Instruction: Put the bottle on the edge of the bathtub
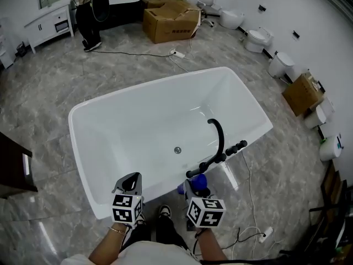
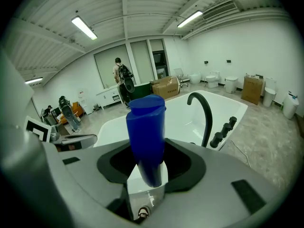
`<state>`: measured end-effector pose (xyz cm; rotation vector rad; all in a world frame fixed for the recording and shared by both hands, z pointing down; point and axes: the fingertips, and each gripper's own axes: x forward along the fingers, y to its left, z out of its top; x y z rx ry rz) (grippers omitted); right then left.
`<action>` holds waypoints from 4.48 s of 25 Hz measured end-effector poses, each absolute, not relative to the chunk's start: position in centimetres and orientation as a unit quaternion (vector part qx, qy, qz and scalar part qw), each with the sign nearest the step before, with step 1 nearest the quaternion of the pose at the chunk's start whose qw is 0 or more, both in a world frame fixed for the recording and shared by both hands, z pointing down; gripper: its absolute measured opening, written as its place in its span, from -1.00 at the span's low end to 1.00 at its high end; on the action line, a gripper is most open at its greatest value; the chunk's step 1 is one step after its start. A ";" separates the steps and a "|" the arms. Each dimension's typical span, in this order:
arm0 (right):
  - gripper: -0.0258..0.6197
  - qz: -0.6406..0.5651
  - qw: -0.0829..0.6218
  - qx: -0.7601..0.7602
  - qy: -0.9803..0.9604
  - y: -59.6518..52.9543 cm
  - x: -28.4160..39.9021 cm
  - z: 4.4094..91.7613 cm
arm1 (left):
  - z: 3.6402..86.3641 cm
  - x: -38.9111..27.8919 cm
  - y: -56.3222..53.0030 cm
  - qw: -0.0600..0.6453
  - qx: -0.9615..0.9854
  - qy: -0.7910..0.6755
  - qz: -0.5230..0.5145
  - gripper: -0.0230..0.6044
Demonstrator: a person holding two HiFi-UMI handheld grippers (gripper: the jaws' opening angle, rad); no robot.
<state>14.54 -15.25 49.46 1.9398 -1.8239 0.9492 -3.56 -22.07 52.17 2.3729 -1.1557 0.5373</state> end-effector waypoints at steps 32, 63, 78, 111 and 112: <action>-0.39 0.414 0.169 0.673 -0.590 -13.3 13.3 62.3 | 63.9 -5.5 -18.1 0.282 0.829 -0.389 0.286 -0.91; -0.39 0.362 0.201 0.685 -0.600 -18.6 16.1 65.5 | 67.6 -7.5 -20.1 0.304 0.801 -0.424 0.294 -0.91; -0.39 0.350 0.205 0.686 -0.604 -18.9 16.3 65.9 | 68.5 -7.9 -20.2 0.311 0.791 -0.438 0.294 -0.91; -0.38 0.296 0.234 0.682 -0.626 -17.6 14.5 65.8 | 68.9 -7.6 -17.9 0.316 0.793 -0.431 0.294 -0.91; -0.38 0.295 0.233 0.683 -0.626 -17.6 14.4 65.8 | 68.9 -7.7 -17.8 0.316 0.793 -0.430 0.294 -0.91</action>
